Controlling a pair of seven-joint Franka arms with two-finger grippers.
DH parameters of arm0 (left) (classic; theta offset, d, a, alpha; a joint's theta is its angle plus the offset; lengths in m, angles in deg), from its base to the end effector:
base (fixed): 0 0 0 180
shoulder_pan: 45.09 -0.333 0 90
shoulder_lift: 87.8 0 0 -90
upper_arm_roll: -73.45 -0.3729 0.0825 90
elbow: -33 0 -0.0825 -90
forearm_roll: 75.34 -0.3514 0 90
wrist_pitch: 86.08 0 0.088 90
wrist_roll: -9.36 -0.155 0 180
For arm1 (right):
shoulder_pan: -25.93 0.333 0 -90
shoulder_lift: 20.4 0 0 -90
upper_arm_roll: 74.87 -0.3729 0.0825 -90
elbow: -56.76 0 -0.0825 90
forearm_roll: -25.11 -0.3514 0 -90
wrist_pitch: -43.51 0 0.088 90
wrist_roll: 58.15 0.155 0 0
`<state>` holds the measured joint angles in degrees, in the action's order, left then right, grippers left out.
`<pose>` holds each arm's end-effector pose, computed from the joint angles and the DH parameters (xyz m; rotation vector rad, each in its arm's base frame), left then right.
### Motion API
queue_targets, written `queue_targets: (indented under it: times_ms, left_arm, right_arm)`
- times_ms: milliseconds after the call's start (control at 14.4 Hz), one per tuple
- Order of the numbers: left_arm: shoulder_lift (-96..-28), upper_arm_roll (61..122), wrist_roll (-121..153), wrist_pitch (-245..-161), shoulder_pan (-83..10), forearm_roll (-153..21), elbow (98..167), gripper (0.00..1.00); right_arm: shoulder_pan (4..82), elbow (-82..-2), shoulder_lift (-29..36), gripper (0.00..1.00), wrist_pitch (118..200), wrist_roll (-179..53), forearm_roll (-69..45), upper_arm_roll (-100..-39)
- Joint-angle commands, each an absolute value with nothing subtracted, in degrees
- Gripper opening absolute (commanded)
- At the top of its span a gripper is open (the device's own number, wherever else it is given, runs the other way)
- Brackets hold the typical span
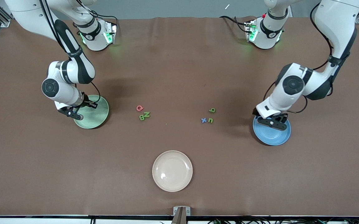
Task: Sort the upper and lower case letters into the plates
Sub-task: 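Move the right gripper to the pink Q while the left gripper reaches the q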
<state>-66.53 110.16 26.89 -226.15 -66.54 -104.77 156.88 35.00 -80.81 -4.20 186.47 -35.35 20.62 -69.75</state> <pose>0.5485 -0.1243 0.2857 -3.0020 0.4886 -0.0791 0.4690 0.0331 0.2211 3.0405 -0.6081 -0.2881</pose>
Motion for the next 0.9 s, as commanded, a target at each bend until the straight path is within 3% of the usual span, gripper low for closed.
queue_targets:
  times_ms: [0, 417, 626, 835]
  left_arm:
    - [-65.75, 114.22, 36.14, -224.07, -66.01, -104.69, 154.47, 1.00]
    - [-59.26, 115.81, 56.19, -224.07, -56.18, -104.34, 148.85, 1.00]
    - [-55.47, 115.55, 61.21, -224.16, -52.05, -104.78, 146.82, 1.00]
    - [-52.92, 115.37, 62.19, -224.33, -50.46, -105.22, 146.64, 1.00]
  right_arm:
    - [34.28, -81.40, -5.19, 1.00, 186.51, -36.79, 19.40, -70.57]
    - [36.82, -70.25, -6.95, 1.00, 170.79, -33.30, 12.73, -71.62]
    - [43.92, -69.36, -6.69, 1.00, 172.96, -21.02, 12.45, -71.62]
    - [52.18, -69.62, -5.63, 1.00, 180.25, -7.82, 12.54, -71.53]
